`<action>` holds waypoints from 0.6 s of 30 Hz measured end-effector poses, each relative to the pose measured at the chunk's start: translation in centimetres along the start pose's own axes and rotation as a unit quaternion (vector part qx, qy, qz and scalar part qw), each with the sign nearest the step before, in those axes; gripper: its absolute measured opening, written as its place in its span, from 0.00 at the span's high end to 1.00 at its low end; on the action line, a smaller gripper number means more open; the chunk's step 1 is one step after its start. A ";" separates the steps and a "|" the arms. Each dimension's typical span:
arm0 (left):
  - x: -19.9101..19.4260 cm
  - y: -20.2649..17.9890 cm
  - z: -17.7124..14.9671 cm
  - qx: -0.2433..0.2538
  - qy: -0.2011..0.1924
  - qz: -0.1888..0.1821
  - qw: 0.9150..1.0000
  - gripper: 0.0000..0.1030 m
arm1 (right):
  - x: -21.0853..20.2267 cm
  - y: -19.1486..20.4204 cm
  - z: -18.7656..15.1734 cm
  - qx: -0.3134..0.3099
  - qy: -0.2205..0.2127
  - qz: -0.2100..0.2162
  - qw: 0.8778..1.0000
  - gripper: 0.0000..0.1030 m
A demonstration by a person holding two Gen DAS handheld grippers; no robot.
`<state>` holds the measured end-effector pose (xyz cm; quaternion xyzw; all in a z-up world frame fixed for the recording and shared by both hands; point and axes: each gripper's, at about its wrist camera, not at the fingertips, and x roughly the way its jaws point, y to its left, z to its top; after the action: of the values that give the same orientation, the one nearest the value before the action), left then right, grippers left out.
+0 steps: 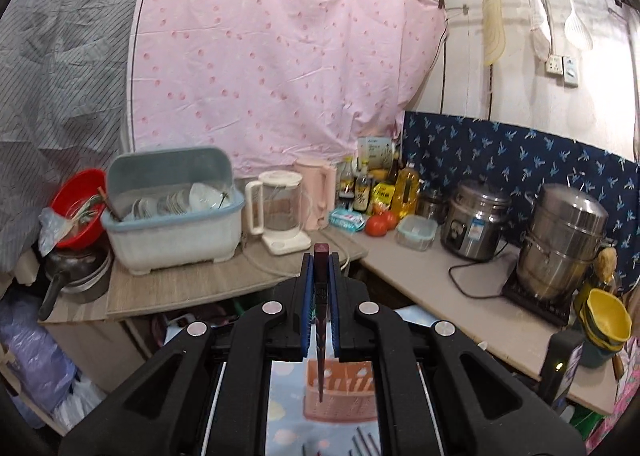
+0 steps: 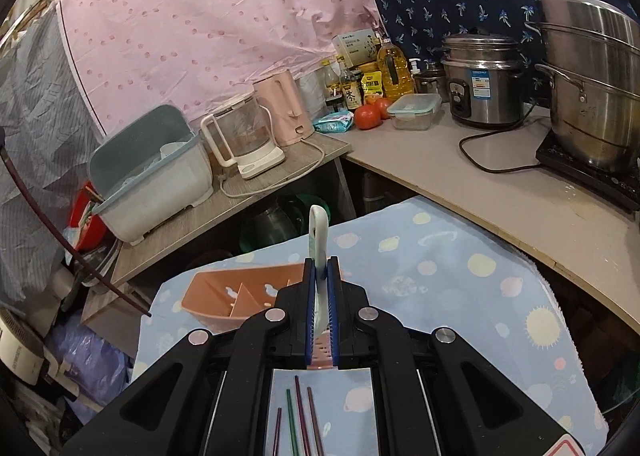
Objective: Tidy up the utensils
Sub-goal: 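Lift the chopstick and spoon with both tools toward the pink holder, then open the left tool over the pink holder while the right tool drops the spoon in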
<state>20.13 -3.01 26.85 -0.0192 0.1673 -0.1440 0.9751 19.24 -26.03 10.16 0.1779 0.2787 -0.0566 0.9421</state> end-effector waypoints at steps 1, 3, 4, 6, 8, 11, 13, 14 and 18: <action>0.6 -0.2 0.2 0.000 -0.003 -0.001 1.000 0.93 | 0.8 0.1 0.3 0.000 0.002 -0.001 1.000 0.94; 2.1 -0.6 0.3 0.001 -0.010 -0.004 1.000 0.93 | 2.1 0.2 0.6 0.000 0.006 -0.004 1.000 0.94; 2.5 -0.7 0.2 0.001 -0.011 -0.004 1.000 0.93 | 2.7 0.3 0.7 0.000 0.009 -0.005 1.000 0.94; 4.2 -0.8 -0.6 -0.002 -0.001 -0.008 1.000 0.93 | 4.0 0.2 0.6 0.002 0.017 -0.007 1.000 0.94; 5.8 -0.5 -1.6 -0.006 0.018 -0.009 1.000 0.93 | 5.1 0.2 0.2 0.002 0.026 -0.008 1.000 0.94; 7.9 -0.2 -3.4 -0.012 0.044 -0.008 0.999 0.93 | 6.6 0.2 -0.4 0.001 0.040 -0.010 0.999 0.94; 8.9 0.1 -4.3 -0.016 0.057 -0.005 0.998 0.93 | 7.3 0.2 -0.8 -0.002 0.047 -0.012 0.999 0.94; 9.4 0.3 -4.9 -0.018 0.063 -0.005 0.998 0.93 | 7.6 0.3 -1.0 -0.004 0.049 -0.013 0.999 0.94; 10.3 1.1 -6.0 -0.026 0.075 0.003 0.997 0.92 | 7.5 0.6 -1.4 -0.015 0.042 -0.026 0.999 0.88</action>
<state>27.72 -4.81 17.84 -0.0332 0.2436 -0.1374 0.9595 24.98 -24.98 5.18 0.1583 0.3229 -0.0689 0.9305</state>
